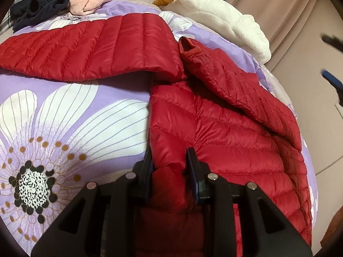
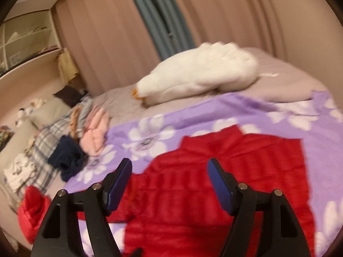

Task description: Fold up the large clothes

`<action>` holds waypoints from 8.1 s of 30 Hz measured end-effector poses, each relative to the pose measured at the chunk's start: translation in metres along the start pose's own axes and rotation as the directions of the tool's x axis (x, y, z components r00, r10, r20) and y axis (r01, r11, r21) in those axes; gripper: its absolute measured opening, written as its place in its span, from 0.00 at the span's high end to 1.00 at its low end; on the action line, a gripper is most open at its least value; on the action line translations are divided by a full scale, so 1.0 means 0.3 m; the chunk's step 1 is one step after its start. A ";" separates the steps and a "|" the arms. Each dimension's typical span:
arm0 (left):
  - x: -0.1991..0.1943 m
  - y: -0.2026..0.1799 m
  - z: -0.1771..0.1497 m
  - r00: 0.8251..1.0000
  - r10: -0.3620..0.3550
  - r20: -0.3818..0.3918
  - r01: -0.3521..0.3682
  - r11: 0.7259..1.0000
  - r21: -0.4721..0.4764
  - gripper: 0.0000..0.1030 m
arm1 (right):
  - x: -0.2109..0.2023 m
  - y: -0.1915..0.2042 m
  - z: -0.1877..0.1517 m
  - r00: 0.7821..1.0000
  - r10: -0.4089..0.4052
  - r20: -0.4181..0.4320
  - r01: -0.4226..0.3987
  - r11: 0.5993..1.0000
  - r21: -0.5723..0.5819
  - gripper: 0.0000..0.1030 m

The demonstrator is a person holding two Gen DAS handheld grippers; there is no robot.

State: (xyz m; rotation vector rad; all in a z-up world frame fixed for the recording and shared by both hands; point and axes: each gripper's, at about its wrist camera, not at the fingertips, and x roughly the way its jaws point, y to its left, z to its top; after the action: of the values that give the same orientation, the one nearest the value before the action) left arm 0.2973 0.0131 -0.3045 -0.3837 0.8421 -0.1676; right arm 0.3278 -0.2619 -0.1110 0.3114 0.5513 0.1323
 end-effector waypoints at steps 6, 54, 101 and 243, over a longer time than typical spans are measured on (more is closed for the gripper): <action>-0.068 -0.058 0.039 0.989 0.145 0.035 -0.146 0.988 0.048 0.69 | -0.065 -0.144 -0.026 0.993 -0.121 -0.009 0.121 0.993 -0.003 0.30; 0.110 -0.077 0.292 0.985 0.162 0.052 -0.159 0.986 -0.045 0.55 | 0.302 -0.596 -0.298 0.930 -0.323 -0.174 0.344 0.933 0.107 1.00; -0.319 -0.752 0.368 0.881 0.059 0.470 -0.206 0.942 0.267 0.91 | -0.658 -0.296 -0.284 0.721 -0.651 0.237 0.597 0.757 0.264 1.00; 0.073 -0.069 0.199 0.967 0.253 0.027 -0.252 0.966 -0.049 0.32 | 0.228 -0.348 -0.279 0.896 -0.415 -0.159 0.403 0.910 -0.101 0.16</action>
State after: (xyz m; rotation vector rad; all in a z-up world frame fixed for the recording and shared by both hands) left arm 0.3568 0.0034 -0.2757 -0.3176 0.8558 0.0950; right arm 0.3450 -0.3253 -0.2462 0.1132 0.7776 -0.2334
